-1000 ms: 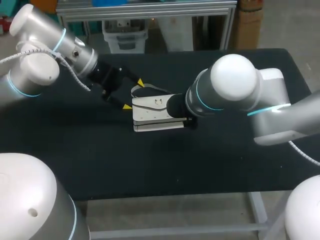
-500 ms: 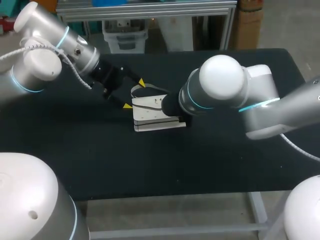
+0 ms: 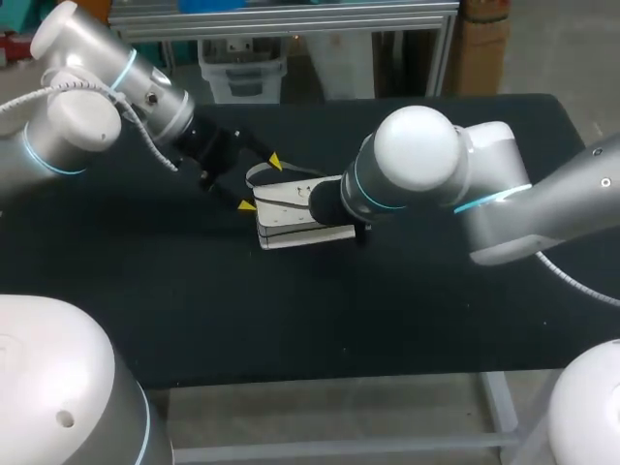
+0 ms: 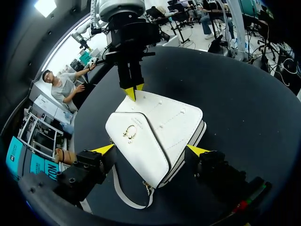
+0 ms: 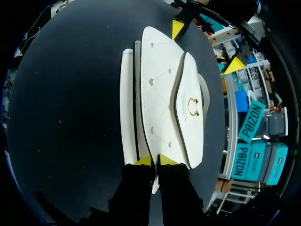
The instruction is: Pick up the bag, open it, inspect its contents, close it, and place it on the opposite side
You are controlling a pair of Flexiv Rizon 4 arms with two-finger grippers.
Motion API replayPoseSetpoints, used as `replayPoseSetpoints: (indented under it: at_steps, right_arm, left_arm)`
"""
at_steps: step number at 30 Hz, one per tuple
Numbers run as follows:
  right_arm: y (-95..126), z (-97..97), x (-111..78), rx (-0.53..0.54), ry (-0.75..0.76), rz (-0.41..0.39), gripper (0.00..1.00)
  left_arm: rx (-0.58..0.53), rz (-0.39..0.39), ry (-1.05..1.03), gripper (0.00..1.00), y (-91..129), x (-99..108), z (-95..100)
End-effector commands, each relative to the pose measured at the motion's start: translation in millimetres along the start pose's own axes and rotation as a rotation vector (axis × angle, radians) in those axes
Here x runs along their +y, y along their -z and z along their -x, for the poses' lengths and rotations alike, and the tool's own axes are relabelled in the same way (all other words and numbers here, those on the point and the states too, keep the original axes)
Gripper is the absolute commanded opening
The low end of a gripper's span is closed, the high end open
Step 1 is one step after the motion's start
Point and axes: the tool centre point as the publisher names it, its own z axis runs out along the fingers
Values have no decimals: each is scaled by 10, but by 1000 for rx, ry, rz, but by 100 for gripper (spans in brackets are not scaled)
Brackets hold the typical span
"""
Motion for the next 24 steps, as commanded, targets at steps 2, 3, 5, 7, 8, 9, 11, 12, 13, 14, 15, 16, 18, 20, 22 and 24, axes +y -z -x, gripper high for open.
replayPoseSetpoints:
  at_steps: [2, 3, 5, 7, 8, 9, 11, 12, 13, 14, 15, 16, 18, 20, 22, 24]
  right_arm:
    - [6, -82, 79, -6, -4, -21, 0]
    - [10, -108, 111, -6, -4, -26, 0]
    - [18, -146, 156, -8, -7, -47, 0]
    - [20, -174, 179, -10, -17, -49, 0]
    - [21, -192, 193, -11, -24, -53, 0]
    - [21, -206, 203, -11, -31, -57, 0]
    - [7, -212, 185, -12, -54, -61, 0]
    - [4, -225, 190, -12, -65, -63, 0]
    - [5, -238, 202, -11, -73, -65, 0]
    - [-1, -239, 189, -11, -87, -68, 0]
    - [-5, -238, 180, -11, -89, -66, 0]
    - [-5, -238, 180, -11, -89, -66, 0]
    - [-5, -238, 180, -11, -89, -66, 0]
    - [-5, -238, 180, -11, -89, -66, 0]
    - [-5, -238, 180, -11, -89, -66, 0]
    - [-5, -238, 180, -11, -89, -66, 0]
  left_arm:
    - [0, -23, -14, 100, -33, 25, 35]
    - [-1, -27, -20, 100, -46, 22, 45]
    - [-12, -41, -38, 100, -60, 12, 53]
    - [-26, -46, -58, 100, -66, -14, 47]
    - [-34, -44, -71, 100, -73, -27, 44]
    - [-43, -45, -82, 100, -79, -38, 39]
    - [-63, -42, -103, 100, -98, -60, 21]
    - [-71, -44, -109, 100, -107, -66, 13]
    - [-82, -40, -120, 100, -115, -72, 6]
    - [-90, -43, -138, 100, -120, -82, -5]
    - [-97, -44, -147, 100, -118, -91, -14]
    - [-105, -35, -159, 100, -118, -104, -22]
    - [-115, -21, -177, 100, -127, -129, -37]
    - [-127, -3, -193, 97, -140, -158, -52]
    - [-142, 21, -203, 95, -144, -196, -66]
    - [-159, 38, -204, 95, -133, -235, -73]
